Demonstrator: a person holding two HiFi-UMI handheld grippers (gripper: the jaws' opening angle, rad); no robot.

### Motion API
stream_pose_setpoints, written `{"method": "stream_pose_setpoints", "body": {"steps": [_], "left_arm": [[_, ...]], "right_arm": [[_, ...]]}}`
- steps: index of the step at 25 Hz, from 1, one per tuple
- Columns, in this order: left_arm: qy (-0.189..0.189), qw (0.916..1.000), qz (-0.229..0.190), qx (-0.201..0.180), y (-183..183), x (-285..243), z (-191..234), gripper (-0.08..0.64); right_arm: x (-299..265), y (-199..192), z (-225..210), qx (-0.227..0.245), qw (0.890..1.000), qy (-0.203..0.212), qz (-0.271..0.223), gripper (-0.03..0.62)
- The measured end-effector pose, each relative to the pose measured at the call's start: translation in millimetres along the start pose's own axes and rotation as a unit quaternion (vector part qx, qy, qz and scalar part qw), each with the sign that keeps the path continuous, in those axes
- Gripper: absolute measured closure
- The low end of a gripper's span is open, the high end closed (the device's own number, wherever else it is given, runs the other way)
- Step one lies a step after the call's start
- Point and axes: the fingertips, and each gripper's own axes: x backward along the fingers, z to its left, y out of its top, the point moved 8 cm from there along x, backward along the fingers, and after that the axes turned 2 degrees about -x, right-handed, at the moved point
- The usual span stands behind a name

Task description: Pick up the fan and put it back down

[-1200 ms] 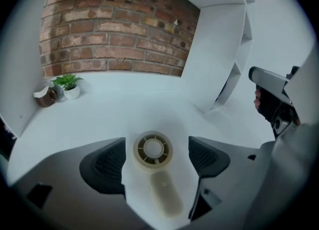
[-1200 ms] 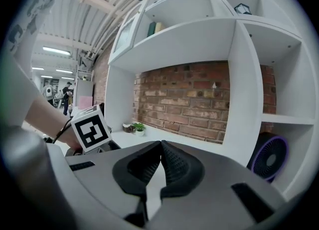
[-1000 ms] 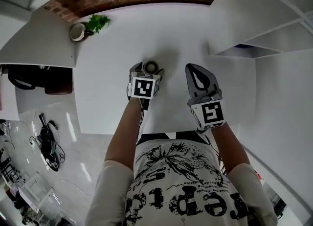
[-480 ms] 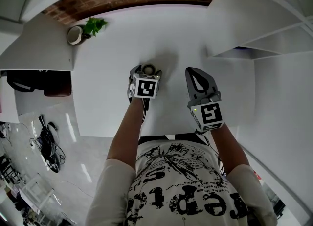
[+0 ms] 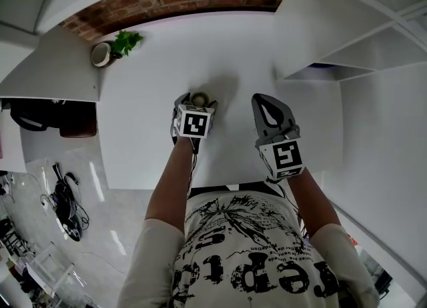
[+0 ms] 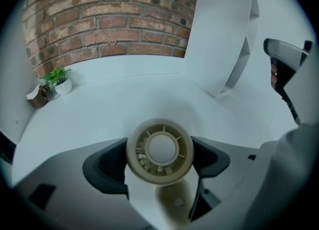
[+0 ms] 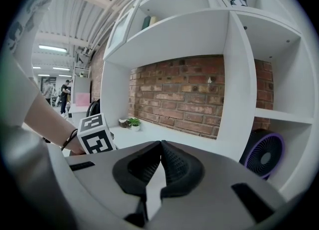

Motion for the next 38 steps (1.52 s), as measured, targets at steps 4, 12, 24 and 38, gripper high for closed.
{"method": "stream_pose_setpoints", "body": {"steps": [4,12,24,38], "left_arm": [[-0.007,0.9996,-0.028,-0.002,7,21,-8,0.181],[0.012,0.9865,-0.161,-0.030,40,90,-16,0.181],[0.041,0.9399,-0.324,-0.101,77,230,-32,0.181],[0.044,0.8674,-0.482,-0.116,50,337,-56,0.181]], "right_arm": [[12,9,-1,0.011,1.000,-0.002,-0.002,0.577],[29,30,-5,0.021,0.999,-0.012,-0.036,0.577],[65,80,8,0.038,0.994,-0.020,-0.100,0.577],[108,112,26,0.050,0.986,-0.019,-0.161,0.577]]}}
